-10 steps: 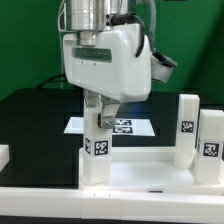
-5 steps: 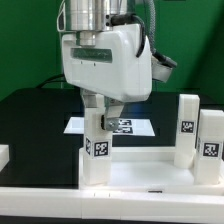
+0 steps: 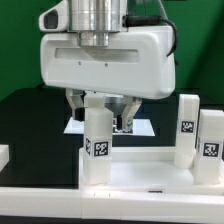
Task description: Assemble desk
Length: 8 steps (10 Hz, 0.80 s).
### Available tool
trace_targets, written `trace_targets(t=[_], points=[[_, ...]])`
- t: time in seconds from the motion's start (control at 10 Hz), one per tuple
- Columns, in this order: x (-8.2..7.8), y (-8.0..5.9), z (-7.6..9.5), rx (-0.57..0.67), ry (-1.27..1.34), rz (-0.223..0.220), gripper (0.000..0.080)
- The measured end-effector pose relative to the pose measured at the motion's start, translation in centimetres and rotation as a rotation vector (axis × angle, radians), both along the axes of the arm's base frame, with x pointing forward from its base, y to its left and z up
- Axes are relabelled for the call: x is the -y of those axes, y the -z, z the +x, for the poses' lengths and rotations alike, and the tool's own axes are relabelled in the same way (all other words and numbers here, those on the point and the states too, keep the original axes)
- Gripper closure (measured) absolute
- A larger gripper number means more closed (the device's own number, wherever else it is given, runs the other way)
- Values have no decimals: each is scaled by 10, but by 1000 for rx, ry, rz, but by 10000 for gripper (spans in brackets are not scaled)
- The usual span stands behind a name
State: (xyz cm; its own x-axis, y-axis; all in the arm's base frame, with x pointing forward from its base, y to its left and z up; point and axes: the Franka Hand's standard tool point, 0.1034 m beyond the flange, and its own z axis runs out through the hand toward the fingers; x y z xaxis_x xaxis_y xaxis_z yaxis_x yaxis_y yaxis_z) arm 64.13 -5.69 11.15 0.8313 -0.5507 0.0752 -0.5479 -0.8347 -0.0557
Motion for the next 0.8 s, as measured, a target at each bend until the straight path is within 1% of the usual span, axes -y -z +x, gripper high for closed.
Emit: trace_targets(t=[0.5, 0.8], points=[[0, 0, 0, -5, -478, -58, 151], [3, 0, -1, -8, -710, -81, 151]])
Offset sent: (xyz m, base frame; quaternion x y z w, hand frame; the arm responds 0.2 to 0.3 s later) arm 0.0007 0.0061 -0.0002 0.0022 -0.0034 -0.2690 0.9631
